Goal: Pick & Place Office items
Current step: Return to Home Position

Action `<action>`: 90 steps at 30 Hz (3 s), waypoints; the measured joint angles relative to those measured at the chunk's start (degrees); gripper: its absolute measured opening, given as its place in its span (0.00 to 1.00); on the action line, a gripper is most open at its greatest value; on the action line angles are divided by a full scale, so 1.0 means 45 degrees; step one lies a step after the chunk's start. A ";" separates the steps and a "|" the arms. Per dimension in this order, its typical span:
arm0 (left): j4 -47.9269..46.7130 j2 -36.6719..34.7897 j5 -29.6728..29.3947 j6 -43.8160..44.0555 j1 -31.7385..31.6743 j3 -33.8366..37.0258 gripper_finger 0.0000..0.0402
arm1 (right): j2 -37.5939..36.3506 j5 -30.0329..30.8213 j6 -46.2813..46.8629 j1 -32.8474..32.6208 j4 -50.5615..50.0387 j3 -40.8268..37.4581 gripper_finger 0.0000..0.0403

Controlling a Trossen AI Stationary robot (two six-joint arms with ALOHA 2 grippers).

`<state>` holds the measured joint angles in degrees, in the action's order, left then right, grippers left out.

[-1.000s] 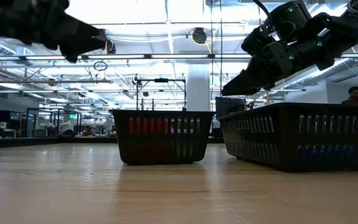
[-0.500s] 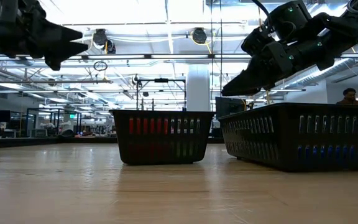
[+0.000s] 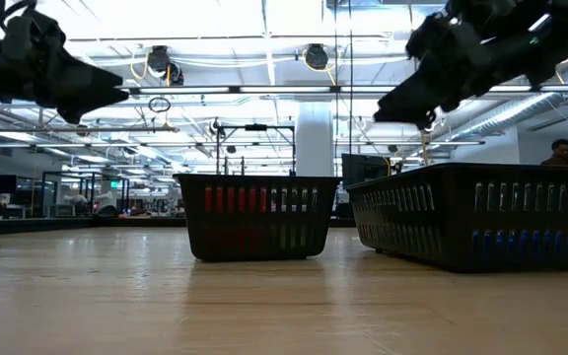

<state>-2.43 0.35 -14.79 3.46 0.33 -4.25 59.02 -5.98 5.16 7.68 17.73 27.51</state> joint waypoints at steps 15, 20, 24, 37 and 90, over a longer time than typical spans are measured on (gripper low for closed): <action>-0.0831 0.0002 -0.0494 -0.0719 -0.0212 -0.0009 0.52 | -0.6057 0.0753 -0.0943 0.0216 -0.1945 -0.2438 0.49; -0.0838 0.0002 -0.0489 -0.0719 -0.0212 -0.0009 0.52 | -0.7269 0.1700 -0.0706 0.0214 -0.0723 -0.3816 0.49; -0.0836 0.0002 -0.0484 -0.0719 -0.0212 -0.0009 0.52 | -0.7961 0.1706 -0.0348 0.0214 0.0403 -0.4714 0.49; -0.0836 0.0002 -0.0455 -0.0714 -0.0212 -0.0009 0.52 | -0.8738 0.1650 -0.0044 0.0087 0.2196 -0.5888 0.49; -0.0836 0.0002 -0.0460 -0.0714 -0.0212 -0.0014 0.52 | -1.1553 0.2302 -0.0635 -0.1311 -0.3239 -0.5916 0.49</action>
<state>-6.20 0.36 -16.86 0.25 -0.62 -4.32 7.03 4.38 2.31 1.78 3.16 0.89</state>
